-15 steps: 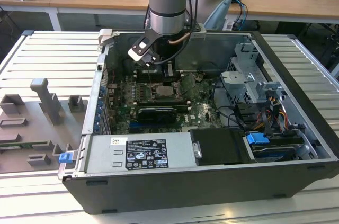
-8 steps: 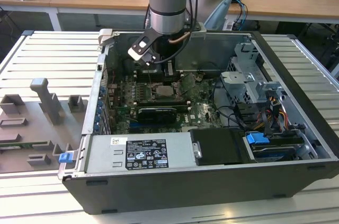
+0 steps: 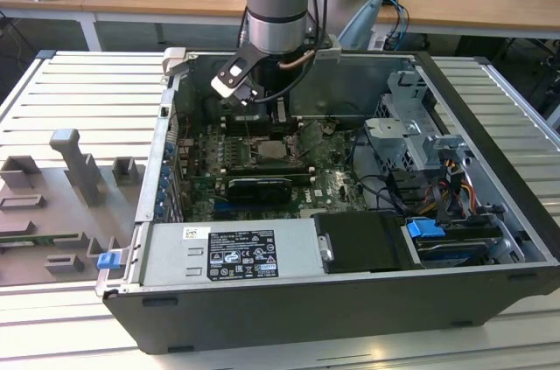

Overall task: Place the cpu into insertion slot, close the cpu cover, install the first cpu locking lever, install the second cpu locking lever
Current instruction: 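Close the cpu cover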

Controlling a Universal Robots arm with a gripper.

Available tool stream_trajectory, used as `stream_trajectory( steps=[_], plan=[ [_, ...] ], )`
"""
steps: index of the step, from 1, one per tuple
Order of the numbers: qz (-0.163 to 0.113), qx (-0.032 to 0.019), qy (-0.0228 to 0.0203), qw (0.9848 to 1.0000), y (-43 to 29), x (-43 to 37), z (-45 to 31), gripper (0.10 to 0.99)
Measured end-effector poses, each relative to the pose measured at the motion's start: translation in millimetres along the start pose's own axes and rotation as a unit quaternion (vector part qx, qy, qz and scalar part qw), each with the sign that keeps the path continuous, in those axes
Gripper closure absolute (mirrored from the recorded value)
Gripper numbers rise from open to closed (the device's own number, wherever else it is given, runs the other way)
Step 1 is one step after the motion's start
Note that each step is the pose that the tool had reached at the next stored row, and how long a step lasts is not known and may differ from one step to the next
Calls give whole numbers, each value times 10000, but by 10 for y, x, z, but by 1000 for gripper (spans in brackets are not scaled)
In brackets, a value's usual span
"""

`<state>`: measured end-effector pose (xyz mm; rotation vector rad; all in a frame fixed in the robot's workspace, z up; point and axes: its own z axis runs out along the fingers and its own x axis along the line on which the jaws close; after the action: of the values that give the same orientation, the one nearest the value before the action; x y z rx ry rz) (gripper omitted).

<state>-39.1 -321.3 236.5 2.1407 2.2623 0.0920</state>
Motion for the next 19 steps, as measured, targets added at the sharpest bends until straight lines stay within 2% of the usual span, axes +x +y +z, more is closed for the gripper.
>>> stream_trajectory(
  steps=[19],
  plan=[
    [0,0,1,10000,5,2,-76,980]
  ],
)
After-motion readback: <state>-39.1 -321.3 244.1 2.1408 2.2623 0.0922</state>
